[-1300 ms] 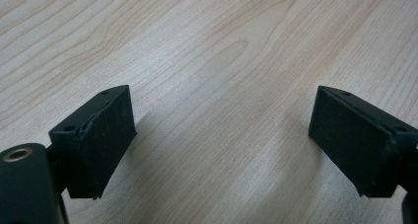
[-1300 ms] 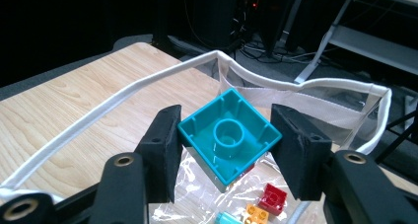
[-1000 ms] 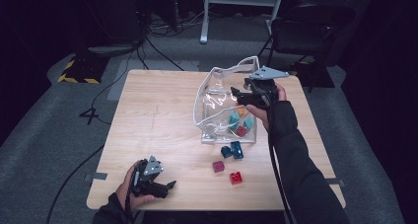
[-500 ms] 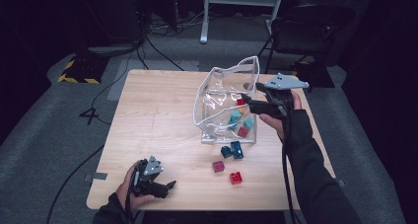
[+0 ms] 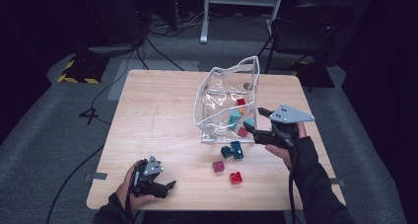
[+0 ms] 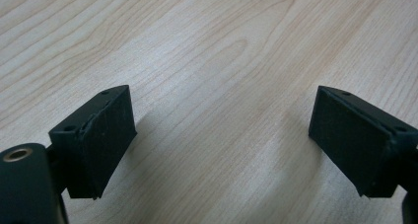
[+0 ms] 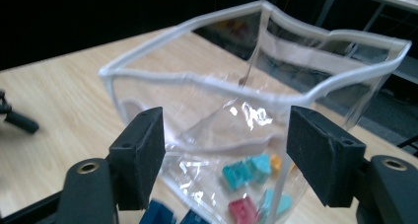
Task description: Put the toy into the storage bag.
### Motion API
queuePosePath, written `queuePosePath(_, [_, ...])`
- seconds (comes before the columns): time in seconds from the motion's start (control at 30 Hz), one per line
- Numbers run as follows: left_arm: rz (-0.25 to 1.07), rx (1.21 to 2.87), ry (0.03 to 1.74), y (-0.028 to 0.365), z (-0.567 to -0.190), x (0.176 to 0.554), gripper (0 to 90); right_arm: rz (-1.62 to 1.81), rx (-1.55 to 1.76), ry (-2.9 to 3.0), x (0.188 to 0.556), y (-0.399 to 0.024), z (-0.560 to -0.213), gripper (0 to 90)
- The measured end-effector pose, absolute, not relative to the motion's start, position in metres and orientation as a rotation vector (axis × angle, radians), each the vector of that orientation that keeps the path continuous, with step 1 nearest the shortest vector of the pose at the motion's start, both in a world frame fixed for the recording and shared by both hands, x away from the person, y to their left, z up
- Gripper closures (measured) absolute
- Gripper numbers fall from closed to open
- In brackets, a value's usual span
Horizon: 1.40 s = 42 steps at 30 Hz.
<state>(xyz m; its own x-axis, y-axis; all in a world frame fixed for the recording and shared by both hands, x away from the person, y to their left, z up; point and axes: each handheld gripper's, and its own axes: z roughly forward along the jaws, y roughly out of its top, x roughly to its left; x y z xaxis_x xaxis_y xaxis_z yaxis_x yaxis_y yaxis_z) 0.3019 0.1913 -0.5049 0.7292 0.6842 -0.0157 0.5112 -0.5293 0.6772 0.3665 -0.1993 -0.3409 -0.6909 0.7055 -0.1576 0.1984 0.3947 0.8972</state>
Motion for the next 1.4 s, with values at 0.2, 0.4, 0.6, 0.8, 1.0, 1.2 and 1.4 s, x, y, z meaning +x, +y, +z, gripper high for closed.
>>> queuePosePath(0.2, [0.330,2.251,0.899,0.191,-0.505,0.302,10.6,1.233,0.761,2.182,0.356,-0.200,-0.376,30.6])
queuePosePath(0.4, [0.331,2.250,0.900,0.191,-0.505,0.302,10.7,1.207,0.813,2.255,0.357,-0.199,-0.412,30.2])
queuePosePath(0.6, [0.330,2.251,0.899,0.191,-0.505,0.302,10.6,1.157,0.831,2.303,0.359,-0.197,-0.437,30.0])
queuePosePath(0.8, [0.330,2.252,0.900,0.191,-0.505,0.302,10.7,1.088,0.824,2.370,0.359,-0.190,-0.464,29.7])
queuePosePath(1.0, [0.330,2.252,0.900,0.191,-0.505,0.302,10.7,1.052,0.844,2.407,0.363,-0.183,-0.485,29.1])
queuePosePath(1.2, [0.330,2.250,0.900,0.191,-0.505,0.302,10.7,1.056,0.892,2.406,0.367,-0.185,-0.493,29.1])
queuePosePath(1.4, [0.330,2.252,0.900,0.191,-0.505,0.302,10.7,1.076,0.935,2.433,0.372,-0.186,-0.499,29.3])
